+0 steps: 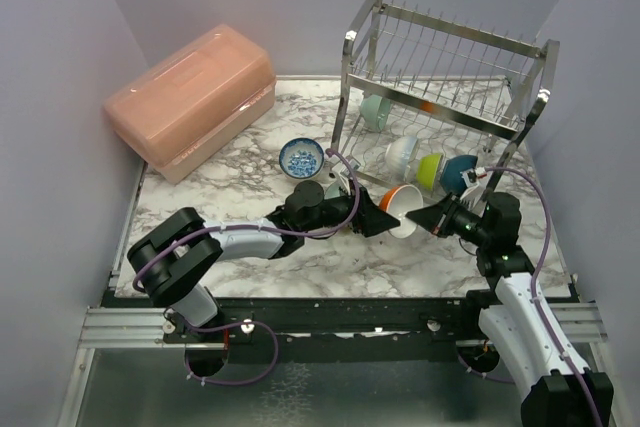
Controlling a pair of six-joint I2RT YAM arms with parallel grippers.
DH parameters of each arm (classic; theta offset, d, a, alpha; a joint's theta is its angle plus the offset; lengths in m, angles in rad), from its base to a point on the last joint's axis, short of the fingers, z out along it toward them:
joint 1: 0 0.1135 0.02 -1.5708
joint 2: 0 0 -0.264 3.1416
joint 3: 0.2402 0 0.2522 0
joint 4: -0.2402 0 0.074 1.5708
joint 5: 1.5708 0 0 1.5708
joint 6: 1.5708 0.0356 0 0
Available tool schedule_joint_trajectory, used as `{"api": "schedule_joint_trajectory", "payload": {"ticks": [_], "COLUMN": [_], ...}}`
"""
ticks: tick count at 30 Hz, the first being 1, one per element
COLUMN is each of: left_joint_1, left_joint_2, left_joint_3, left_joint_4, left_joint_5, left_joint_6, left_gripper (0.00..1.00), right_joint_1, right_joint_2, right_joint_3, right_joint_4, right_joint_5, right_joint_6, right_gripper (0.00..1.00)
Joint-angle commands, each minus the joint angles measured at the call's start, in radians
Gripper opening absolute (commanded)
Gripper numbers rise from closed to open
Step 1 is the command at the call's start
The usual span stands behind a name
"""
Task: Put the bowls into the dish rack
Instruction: Pick up the bowl from the center of the board.
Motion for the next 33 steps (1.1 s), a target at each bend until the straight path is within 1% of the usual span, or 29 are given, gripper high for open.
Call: {"api": "schedule_joint_trajectory", "payload": {"ticks": [1, 2, 6, 7, 8, 10, 13, 16, 18, 20, 28, 31, 33], "left_joint_1": [-0.013, -0.012, -0.013, -0.012, -0.012, -0.011, -0.008, 0.0, 0.003, 0.009, 0.025, 0.048, 0.076], "left_joint_2": [0.005, 0.006, 0.01, 0.007, 0.002, -0.01, -0.026, -0.045, -0.058, -0.071, -0.114, -0.13, -0.151], "left_joint_3": [0.022, 0.02, 0.012, 0.009, 0.004, -0.006, -0.023, -0.04, -0.054, -0.067, -0.095, -0.1, -0.11], "left_joint_4": [0.047, 0.047, 0.047, 0.047, 0.047, 0.047, 0.047, 0.046, 0.047, 0.046, 0.046, 0.022, -0.002], "left_joint_5": [0.029, 0.031, 0.037, 0.033, 0.029, 0.016, -0.006, -0.019, -0.036, -0.05, -0.066, -0.062, -0.059], "left_joint_6": [-0.003, -0.002, -0.01, -0.011, -0.012, -0.009, -0.003, -0.005, -0.004, -0.005, 0.002, 0.018, 0.032], "left_gripper": [0.5, 0.44, 0.07, 0.0, 0.0, 0.0, 0.0, 0.0, 0.0, 0.0, 0.0, 0.0, 0.0], "right_joint_1": [0.008, 0.008, 0.008, 0.008, 0.008, 0.008, 0.008, 0.009, 0.008, 0.008, 0.008, 0.008, 0.008], "right_joint_2": [-0.017, -0.015, -0.006, -0.003, 0.0, 0.005, 0.004, -0.005, -0.011, -0.016, -0.011, -0.014, -0.017], "right_joint_3": [0.026, 0.028, 0.027, 0.028, 0.03, 0.037, 0.045, 0.047, 0.048, 0.051, 0.055, 0.06, 0.075], "right_joint_4": [0.015, 0.015, 0.015, 0.015, 0.015, 0.015, -0.029, -0.039, -0.041, -0.051, -0.069, -0.065, -0.078], "right_joint_5": [-0.028, -0.028, -0.028, -0.028, -0.026, -0.022, -0.008, 0.006, 0.011, 0.021, 0.041, 0.031, 0.031], "right_joint_6": [0.013, 0.011, 0.005, 0.004, 0.004, 0.0, -0.013, -0.018, -0.018, -0.023, -0.039, -0.056, -0.072], "right_gripper": [0.03, 0.05, 0.19, 0.21, 0.25, 0.37, 0.55, 0.67, 0.68, 0.72, 0.7, 0.74, 0.79]}}
